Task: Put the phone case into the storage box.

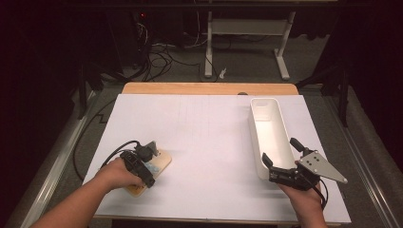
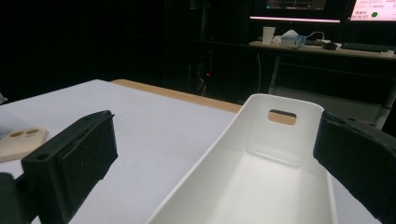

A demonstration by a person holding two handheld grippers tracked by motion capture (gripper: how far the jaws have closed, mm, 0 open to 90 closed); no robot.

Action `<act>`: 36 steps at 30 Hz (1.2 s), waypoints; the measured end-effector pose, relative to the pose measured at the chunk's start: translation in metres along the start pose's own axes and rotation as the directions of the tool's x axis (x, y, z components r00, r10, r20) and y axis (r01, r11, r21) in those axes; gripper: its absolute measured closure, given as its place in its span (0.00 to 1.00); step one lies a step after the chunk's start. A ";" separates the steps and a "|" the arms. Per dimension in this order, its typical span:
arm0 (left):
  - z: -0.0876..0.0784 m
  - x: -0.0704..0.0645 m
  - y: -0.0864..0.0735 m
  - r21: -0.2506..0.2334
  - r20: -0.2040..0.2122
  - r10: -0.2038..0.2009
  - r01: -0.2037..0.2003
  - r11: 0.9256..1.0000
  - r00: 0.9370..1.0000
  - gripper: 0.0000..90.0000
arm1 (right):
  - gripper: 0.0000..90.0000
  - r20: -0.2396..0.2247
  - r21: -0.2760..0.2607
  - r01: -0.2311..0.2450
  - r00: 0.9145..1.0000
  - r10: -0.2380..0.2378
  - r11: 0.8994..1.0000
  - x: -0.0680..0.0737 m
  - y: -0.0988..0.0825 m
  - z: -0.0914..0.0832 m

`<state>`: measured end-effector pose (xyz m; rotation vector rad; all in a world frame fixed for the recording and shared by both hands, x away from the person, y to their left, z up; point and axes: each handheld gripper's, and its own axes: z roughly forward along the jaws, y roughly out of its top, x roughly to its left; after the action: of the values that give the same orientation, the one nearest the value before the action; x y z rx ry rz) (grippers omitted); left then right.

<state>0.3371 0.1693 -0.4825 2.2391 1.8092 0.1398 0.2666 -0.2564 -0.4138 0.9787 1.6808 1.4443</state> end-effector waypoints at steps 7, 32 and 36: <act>0.000 0.000 0.000 0.002 0.000 -0.001 0.001 1.000 1.000 0.01 | 0.00 0.002 -0.003 -0.001 1.000 0.001 1.000 0.000 0.000 0.000; -0.004 0.004 0.004 -0.010 -0.002 -0.026 0.026 1.000 1.000 0.12 | 0.00 0.002 0.000 0.005 1.000 -0.005 1.000 0.001 0.000 0.000; -0.004 0.004 0.005 -0.008 -0.002 -0.027 0.027 1.000 1.000 0.13 | 0.00 0.002 0.000 0.004 1.000 -0.004 1.000 0.001 0.000 0.000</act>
<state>0.3413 0.1727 -0.4775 2.2090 1.8354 0.1441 0.2661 -0.2560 -0.4138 0.9759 1.6807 1.4396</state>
